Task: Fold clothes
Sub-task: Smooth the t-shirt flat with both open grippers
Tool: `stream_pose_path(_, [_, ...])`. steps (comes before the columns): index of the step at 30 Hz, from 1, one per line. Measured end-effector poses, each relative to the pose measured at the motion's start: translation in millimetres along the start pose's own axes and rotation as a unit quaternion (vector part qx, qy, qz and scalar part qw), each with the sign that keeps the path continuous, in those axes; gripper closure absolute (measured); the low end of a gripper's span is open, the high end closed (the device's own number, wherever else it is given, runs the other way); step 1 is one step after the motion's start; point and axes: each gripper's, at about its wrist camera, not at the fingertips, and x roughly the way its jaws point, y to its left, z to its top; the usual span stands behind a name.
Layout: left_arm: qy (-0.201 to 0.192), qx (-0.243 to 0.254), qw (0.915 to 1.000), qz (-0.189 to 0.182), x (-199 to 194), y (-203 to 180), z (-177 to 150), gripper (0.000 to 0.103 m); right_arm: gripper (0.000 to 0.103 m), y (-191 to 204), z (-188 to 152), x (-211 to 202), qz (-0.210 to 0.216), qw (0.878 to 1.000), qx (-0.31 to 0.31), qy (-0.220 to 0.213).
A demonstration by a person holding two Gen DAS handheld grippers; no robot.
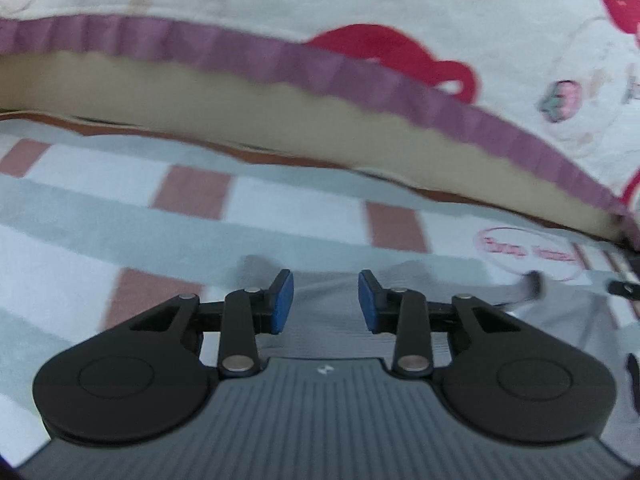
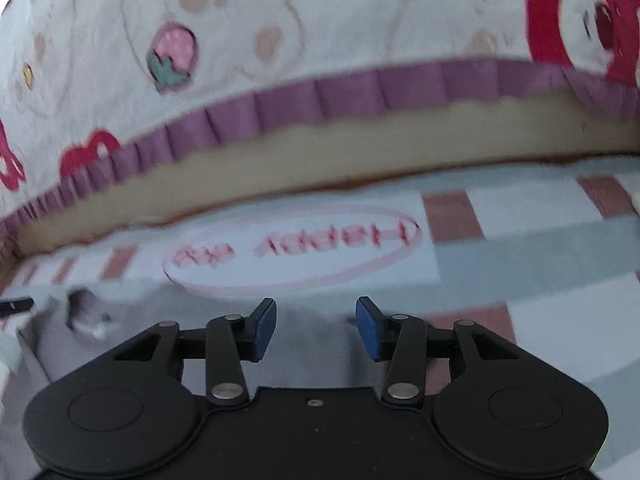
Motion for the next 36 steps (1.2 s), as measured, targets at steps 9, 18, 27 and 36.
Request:
stream_pose_path(9, [0.057,0.016,0.9982,-0.008,58,-49,-6,0.070,0.042,110,28,97,0.040,0.988,-0.052,0.138])
stream_pose_path(18, [0.023,0.024,0.9993,-0.017,61,-49,-14,0.102,0.095,138,5,104,0.029,0.985,-0.152,0.080])
stream_pose_path(27, [0.021,0.012,0.9994,0.023,46,-39,-5,0.088,0.068,129,1,89,-0.018,0.993,-0.101,0.052])
stream_pose_path(36, [0.085,0.043,0.9954,0.007,12,-68,-11,0.057,0.063,68,-43,-27,0.036,0.997,-0.025,0.058])
